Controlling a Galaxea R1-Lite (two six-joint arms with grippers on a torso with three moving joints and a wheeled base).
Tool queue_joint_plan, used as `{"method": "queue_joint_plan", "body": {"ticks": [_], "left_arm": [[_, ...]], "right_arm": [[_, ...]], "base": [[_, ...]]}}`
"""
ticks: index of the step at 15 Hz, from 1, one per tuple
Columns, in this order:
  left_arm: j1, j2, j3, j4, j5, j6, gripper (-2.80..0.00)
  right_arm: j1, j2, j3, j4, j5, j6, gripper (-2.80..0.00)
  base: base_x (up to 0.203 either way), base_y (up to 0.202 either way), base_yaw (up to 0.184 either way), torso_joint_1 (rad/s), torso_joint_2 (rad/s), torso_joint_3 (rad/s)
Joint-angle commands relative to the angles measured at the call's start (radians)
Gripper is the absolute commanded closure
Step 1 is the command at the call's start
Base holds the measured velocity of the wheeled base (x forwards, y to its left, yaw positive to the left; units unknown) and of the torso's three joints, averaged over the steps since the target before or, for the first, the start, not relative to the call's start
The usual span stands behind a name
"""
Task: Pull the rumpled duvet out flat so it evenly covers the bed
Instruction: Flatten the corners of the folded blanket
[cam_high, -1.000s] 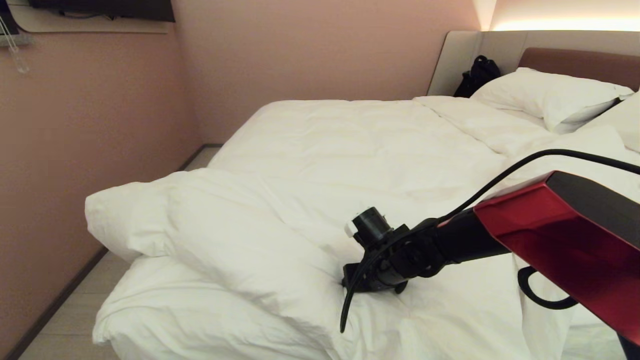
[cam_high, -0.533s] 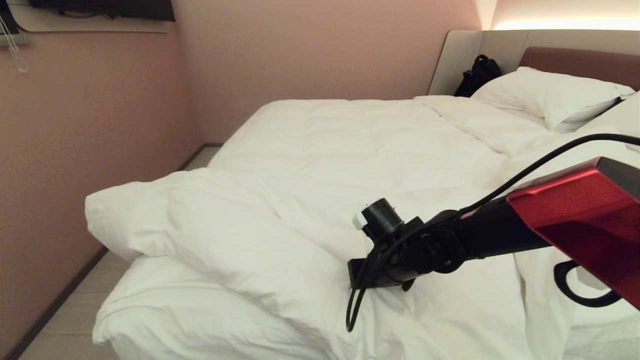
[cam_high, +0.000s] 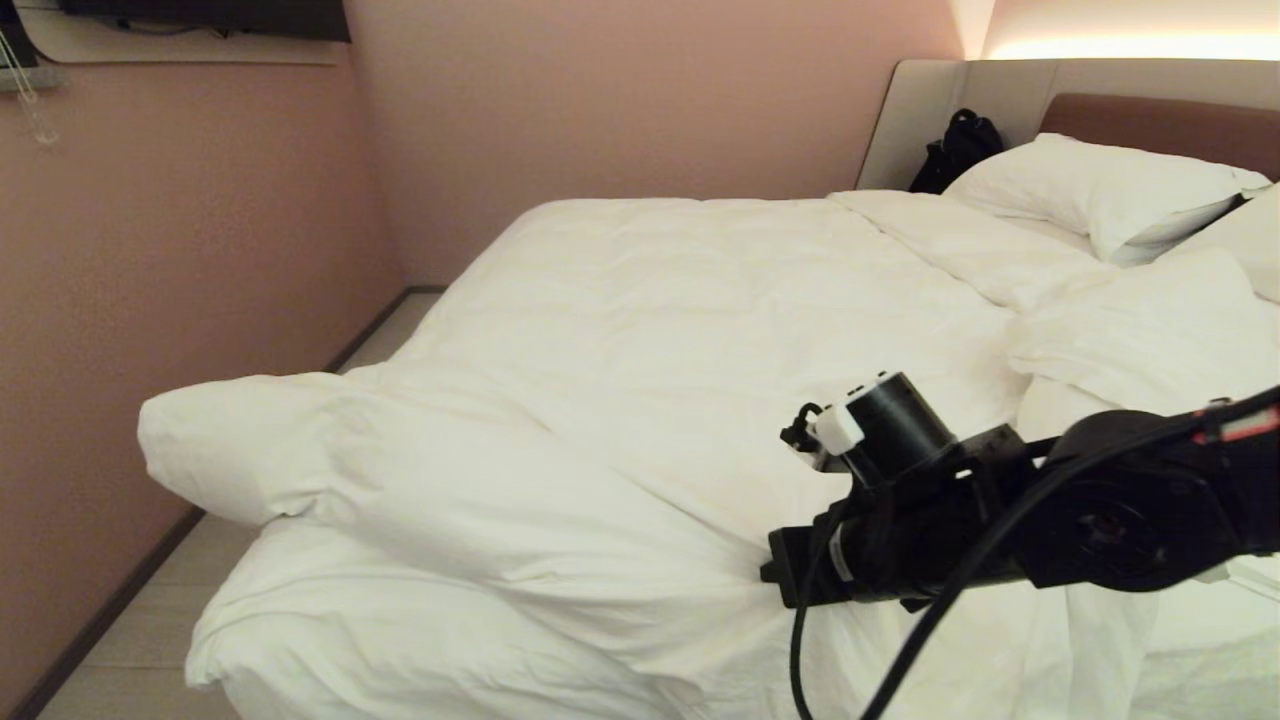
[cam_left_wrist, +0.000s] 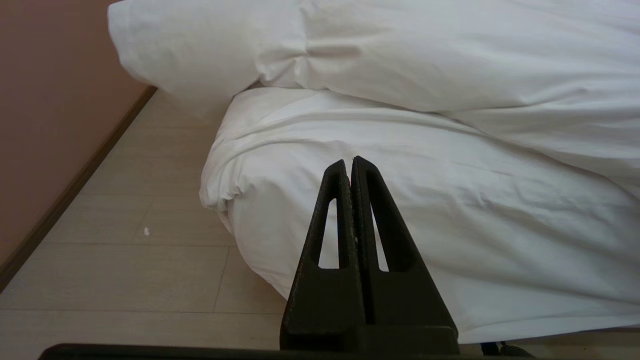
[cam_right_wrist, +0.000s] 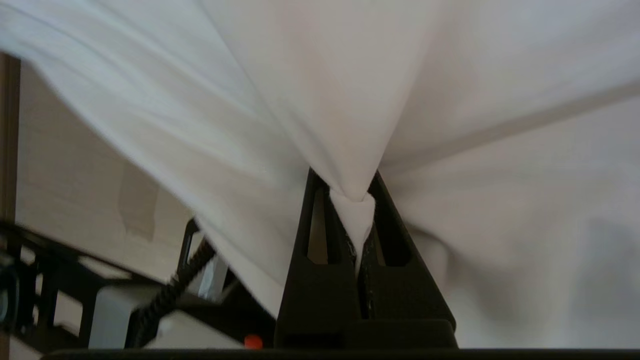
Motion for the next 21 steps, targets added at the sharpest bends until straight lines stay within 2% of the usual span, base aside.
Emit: {"method": "queue_joint_plan", "body": {"ticks": [1, 5, 12, 13, 14, 16, 21], "left_arm": [[0.000, 0.001, 0.000, 0.000, 0.000, 0.000, 0.00], [0.000, 0.001, -0.001, 0.000, 0.000, 0.000, 0.00], [0.000, 0.001, 0.000, 0.000, 0.000, 0.000, 0.00], [0.000, 0.001, 0.000, 0.000, 0.000, 0.000, 0.00], [0.000, 0.001, 0.000, 0.000, 0.000, 0.000, 0.00], [0.000, 0.001, 0.000, 0.000, 0.000, 0.000, 0.00], [0.000, 0.001, 0.000, 0.000, 0.000, 0.000, 0.00]], "right_arm": [[0.001, -0.136, 0.096, 0.004, 0.011, -0.003, 0.00], [0.002, -0.220, 0.206, 0.001, 0.021, -0.018, 0.00], [0.001, -0.171, 0.216, -0.004, 0.029, -0.038, 0.00], [0.002, -0.164, 0.214, -0.005, 0.029, -0.038, -1.93], [0.002, -0.162, 0.213, -0.008, 0.029, -0.040, -2.80], [0.005, -0.126, 0.209, -0.084, 0.028, -0.051, -2.80], [0.031, -0.203, 0.207, -0.091, 0.025, -0.046, -2.80]], "base": [[0.000, 0.000, 0.000, 0.000, 0.00, 0.000], [0.000, 0.000, 0.000, 0.000, 0.00, 0.000], [0.000, 0.000, 0.000, 0.000, 0.00, 0.000], [0.000, 0.000, 0.000, 0.000, 0.00, 0.000], [0.000, 0.000, 0.000, 0.000, 0.00, 0.000], [0.000, 0.000, 0.000, 0.000, 0.00, 0.000], [0.000, 0.000, 0.000, 0.000, 0.00, 0.000]]}}
